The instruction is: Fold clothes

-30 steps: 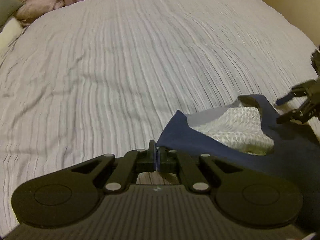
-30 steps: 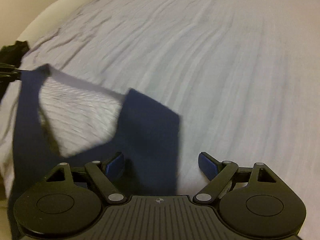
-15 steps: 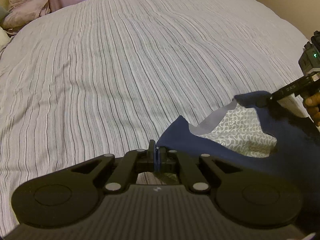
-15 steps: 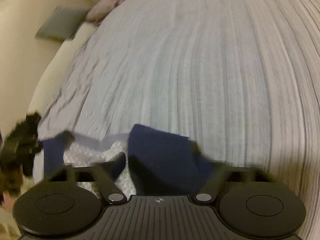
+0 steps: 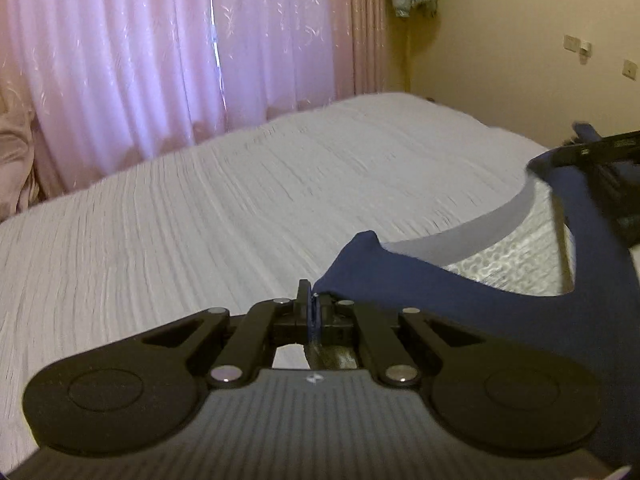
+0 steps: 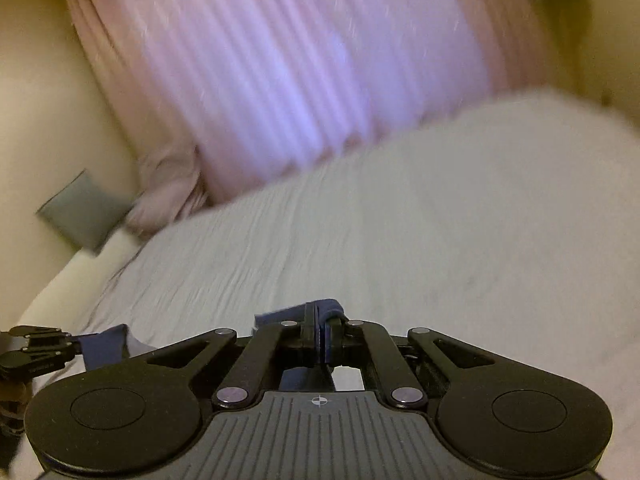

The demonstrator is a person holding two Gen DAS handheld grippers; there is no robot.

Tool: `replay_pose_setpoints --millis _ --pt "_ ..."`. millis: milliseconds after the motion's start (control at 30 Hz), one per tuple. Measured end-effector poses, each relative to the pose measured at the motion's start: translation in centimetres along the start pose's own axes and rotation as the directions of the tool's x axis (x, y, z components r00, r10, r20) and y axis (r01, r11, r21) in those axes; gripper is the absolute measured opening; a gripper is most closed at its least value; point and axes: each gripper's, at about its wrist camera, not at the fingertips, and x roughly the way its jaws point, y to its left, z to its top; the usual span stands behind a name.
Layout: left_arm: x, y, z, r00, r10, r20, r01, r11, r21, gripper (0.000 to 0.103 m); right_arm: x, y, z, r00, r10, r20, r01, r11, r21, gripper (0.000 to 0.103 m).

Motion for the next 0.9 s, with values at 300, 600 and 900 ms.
replay_pose_setpoints --millis 300,600,900 --pt "4.0 -1.4 -6.4 0.966 0.040 -0.256 -0.068 0.993 -0.100 0.034 10.5 -0.6 -7.2 0.951 -0.156 -0.268 0.133 0.986 -0.101 0.070" --pt "-4.2 -5.3 -19.0 0.912 -0.039 -0.409 -0.050 0.977 -0.205 0.034 3.0 -2.5 -15.8 0.901 -0.111 -0.420 0.150 0.987 0.061 0.076" --pt "0.9 -9.7 -18.9 0.879 -0.135 -0.457 0.150 0.989 -0.004 0.035 -4.8 5.5 -23.7 0.842 -0.007 -0.540 0.036 0.998 0.044 0.076"
